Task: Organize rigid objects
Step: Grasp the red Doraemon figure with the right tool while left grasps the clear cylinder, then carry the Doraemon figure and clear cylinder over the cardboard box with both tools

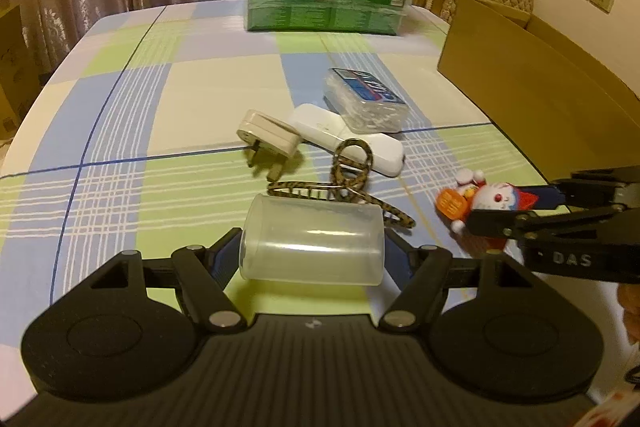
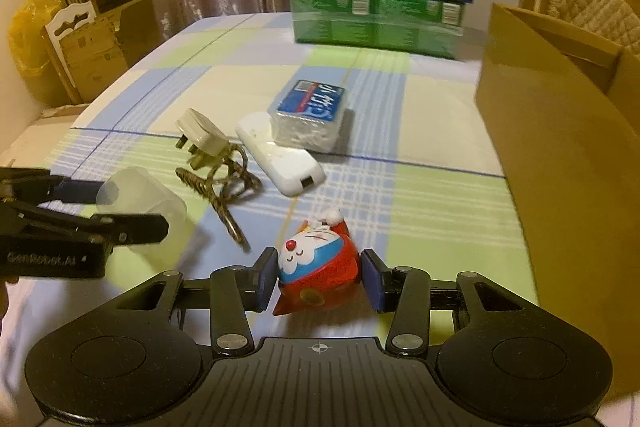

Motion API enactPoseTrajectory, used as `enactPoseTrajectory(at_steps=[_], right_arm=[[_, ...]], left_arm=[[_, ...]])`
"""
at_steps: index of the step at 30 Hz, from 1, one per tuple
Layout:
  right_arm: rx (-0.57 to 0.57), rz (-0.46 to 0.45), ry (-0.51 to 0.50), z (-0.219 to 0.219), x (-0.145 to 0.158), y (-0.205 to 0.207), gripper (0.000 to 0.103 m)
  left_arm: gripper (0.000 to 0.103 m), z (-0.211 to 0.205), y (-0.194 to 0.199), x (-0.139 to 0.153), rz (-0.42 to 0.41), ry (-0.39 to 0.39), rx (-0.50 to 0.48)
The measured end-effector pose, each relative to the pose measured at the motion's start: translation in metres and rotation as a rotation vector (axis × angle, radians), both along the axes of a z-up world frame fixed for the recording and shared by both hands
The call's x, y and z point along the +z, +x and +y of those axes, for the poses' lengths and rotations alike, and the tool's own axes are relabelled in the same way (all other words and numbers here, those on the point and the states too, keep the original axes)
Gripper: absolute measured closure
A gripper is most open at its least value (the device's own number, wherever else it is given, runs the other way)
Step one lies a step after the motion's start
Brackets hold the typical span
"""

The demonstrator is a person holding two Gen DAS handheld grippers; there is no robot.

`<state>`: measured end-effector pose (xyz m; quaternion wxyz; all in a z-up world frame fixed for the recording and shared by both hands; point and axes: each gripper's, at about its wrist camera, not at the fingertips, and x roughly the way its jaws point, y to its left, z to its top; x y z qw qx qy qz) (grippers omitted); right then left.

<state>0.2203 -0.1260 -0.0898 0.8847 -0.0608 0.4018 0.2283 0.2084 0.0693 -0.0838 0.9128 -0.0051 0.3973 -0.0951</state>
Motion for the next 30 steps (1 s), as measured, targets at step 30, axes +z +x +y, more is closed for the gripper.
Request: enactPoseTrajectory(at_steps=[30], right_arm=[[-0.095, -0.070, 0.076, -0.077, 0.097, -0.111, 0.062]], left_arm=[[0.034, -0.060, -0.108, 0.100, -0.073, -0.031, 0.063]])
